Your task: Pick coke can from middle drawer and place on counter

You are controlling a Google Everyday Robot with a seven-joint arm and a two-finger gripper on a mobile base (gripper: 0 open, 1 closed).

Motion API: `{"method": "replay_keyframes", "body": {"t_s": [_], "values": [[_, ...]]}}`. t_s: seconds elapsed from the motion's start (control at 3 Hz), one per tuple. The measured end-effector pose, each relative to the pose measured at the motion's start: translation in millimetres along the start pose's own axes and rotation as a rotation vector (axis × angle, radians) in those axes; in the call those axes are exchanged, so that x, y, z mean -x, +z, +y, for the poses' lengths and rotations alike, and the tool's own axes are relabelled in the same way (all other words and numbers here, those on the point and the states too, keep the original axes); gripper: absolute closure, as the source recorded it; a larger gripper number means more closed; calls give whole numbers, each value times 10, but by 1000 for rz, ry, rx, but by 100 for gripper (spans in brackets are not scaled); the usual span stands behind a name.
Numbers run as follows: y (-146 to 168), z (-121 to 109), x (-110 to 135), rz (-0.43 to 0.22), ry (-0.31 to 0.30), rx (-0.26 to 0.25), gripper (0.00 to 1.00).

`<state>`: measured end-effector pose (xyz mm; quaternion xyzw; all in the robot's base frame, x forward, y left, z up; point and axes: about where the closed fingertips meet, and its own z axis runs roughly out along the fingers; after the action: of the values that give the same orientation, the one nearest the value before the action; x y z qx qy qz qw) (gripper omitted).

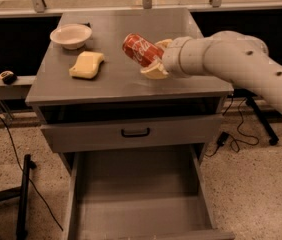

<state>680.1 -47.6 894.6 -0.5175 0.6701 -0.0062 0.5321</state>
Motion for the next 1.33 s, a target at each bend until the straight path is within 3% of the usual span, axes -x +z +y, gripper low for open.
{"method": "replay_keyframes", "body": {"t_s": [0.33, 1.0, 1.33], "values": [[264, -6, -36, 38, 46, 11, 60], [269, -3, -32, 38, 48, 11, 14], [270, -2, -31, 38, 48, 12, 0]]}}
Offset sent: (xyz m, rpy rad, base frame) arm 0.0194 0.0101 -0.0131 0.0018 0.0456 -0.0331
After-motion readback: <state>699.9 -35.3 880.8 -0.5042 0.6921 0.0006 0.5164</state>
